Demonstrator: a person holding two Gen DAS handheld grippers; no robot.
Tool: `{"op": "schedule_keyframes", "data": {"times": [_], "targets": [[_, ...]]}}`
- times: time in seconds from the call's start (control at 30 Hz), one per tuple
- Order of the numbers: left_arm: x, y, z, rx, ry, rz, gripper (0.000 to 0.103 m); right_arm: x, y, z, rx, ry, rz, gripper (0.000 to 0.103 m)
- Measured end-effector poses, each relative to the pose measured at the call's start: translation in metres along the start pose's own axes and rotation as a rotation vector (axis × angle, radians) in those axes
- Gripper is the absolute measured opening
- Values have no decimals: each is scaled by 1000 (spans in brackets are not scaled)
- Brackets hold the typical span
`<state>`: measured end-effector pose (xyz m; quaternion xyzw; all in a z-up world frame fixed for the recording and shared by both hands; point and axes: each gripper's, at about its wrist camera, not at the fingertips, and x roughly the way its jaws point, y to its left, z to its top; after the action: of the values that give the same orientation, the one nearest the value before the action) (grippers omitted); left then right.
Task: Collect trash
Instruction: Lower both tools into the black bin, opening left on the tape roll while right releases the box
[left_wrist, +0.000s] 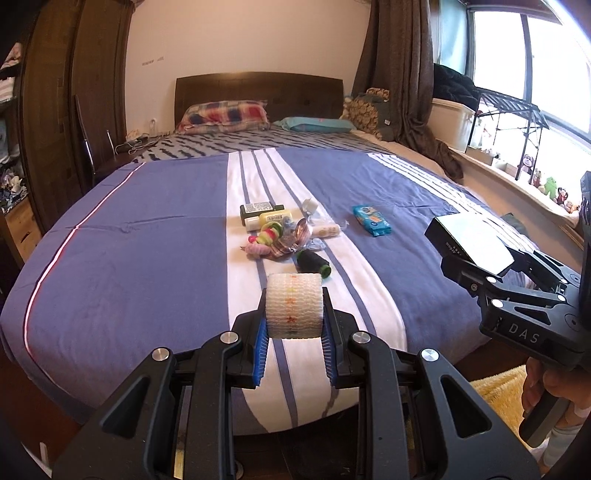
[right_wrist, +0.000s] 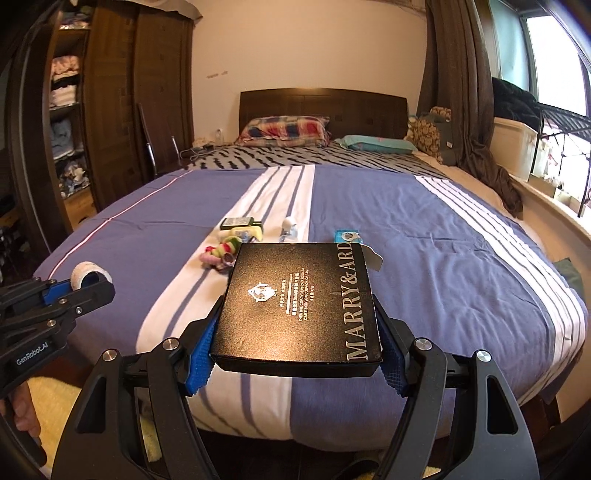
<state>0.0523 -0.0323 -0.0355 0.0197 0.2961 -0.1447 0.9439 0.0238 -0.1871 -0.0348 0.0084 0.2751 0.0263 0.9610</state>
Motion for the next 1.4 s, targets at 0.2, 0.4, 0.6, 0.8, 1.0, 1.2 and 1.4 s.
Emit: {"op": "schedule_keyframes", "data": {"times": [0.2,0.4,0.6,0.8,1.0,1.2,1.4], "targets": [[-23,-2,-18,5,-16,3,23,-19,5,-18,-10,7,39,73],[-28,-9,-41,21,13,3,23,-16,4,-47,-16,74,48,73],[-9,-8,-73,6,95,-2,23,-2,2,-80,-2,172,56,73],[27,-11,-112,-12,233,-14,23,15,0,-114,30,284,82,73],[56,-5,-151,-28,344,-12,23,37,5,-144,30,391,94,73],[76,1,-184,-46,433,-43,23,64,14,-174,48,502,140,73],[98,5,-206,-66,521,-81,23,89,19,-199,80,606,158,73]]}}
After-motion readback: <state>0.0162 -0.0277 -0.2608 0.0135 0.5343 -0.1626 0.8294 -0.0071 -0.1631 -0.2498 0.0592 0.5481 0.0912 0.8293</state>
